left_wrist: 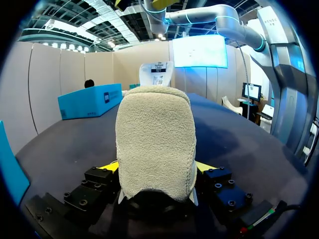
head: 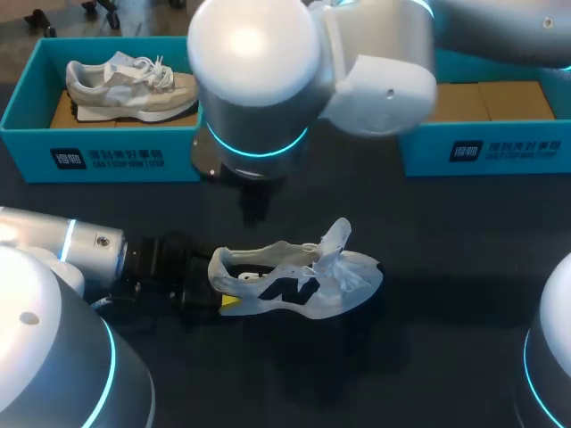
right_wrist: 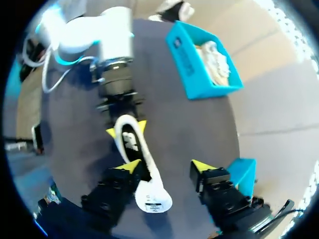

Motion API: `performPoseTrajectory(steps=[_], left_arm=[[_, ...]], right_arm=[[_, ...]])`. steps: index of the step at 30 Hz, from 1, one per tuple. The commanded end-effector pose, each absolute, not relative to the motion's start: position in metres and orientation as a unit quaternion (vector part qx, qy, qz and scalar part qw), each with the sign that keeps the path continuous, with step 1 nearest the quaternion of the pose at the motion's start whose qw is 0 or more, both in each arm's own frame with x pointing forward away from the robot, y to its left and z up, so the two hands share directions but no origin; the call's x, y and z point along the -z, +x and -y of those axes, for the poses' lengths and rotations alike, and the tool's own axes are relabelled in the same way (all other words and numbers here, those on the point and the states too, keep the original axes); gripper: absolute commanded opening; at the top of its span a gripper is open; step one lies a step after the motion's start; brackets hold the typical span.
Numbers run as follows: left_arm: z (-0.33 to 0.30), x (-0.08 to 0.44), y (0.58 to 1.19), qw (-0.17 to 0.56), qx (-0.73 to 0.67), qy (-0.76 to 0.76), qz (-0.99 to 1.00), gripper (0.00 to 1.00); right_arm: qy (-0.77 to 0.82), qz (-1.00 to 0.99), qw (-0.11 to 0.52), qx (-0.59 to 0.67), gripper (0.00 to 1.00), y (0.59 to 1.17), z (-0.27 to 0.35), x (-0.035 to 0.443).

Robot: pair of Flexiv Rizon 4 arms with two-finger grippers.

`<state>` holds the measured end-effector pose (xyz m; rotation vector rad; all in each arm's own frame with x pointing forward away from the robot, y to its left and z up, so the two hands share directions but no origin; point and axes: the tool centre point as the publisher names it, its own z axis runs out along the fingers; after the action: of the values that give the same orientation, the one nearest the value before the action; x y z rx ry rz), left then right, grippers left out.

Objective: Take the shoe out of the shoebox, open the shoe tongue, remove and reinsert the insole, then place the shoe into the shoebox

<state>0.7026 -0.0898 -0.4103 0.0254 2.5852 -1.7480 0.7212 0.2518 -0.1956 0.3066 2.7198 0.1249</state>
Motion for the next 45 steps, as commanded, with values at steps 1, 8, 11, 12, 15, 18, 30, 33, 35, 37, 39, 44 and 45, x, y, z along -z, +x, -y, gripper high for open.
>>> performPoseTrajectory(steps=[1,8,11,12,15,18,30,33,35,37,39,44,45], left_arm=[[0.088,0.411,0.702,0.010,0.559,0.008,-0.829,0.00],[0.088,0.411,0.702,0.010,0.559,0.008,-0.829,0.00],[0.088,0.411,0.702,0.010,0.559,0.008,-0.829,0.00],[0.088,0.411,0.702,0.010,0.559,0.008,-0.829,0.00],[0.088,0.411,0.702,0.010,0.559,0.008,-0.829,0.00],[0.088,0.411,0.702,0.010,0.559,0.008,-0.829,0.00],[0.088,0.411,0.702,0.010,0.559,0.008,-0.829,0.00],[0.088,0.411,0.702,0.010,0.559,0.008,-0.829,0.00],[0.088,0.411,0.702,0.010,0.559,0.008,-0.829,0.00],[0.088,0.411,0.702,0.010,0.559,0.008,-0.829,0.00],[0.088,0.411,0.702,0.010,0.559,0.008,-0.829,0.00],[0.088,0.411,0.702,0.010,0.559,0.008,-0.829,0.00],[0.088,0.411,0.702,0.010,0.559,0.008,-0.829,0.00]], right_arm=[[0.029,-0.981,0.166,-0.101,0.00,0.720,-0.241,0.201],[0.029,-0.981,0.166,-0.101,0.00,0.720,-0.241,0.201],[0.029,-0.981,0.166,-0.101,0.00,0.720,-0.241,0.201],[0.029,-0.981,0.166,-0.101,0.00,0.720,-0.241,0.201],[0.029,-0.981,0.166,-0.101,0.00,0.720,-0.241,0.201],[0.029,-0.981,0.166,-0.101,0.00,0.720,-0.241,0.201],[0.029,-0.981,0.166,-0.101,0.00,0.720,-0.241,0.201],[0.029,-0.981,0.166,-0.101,0.00,0.720,-0.241,0.201],[0.029,-0.981,0.166,-0.101,0.00,0.720,-0.241,0.201],[0.029,-0.981,0.166,-0.101,0.00,0.720,-0.241,0.201],[0.025,-0.982,0.166,-0.091,0.00,0.720,-0.242,0.205],[-0.049,-0.991,0.127,-0.020,0.00,0.717,-0.243,0.225],[-0.047,-0.992,0.120,-0.010,0.00,0.716,-0.243,0.228]])
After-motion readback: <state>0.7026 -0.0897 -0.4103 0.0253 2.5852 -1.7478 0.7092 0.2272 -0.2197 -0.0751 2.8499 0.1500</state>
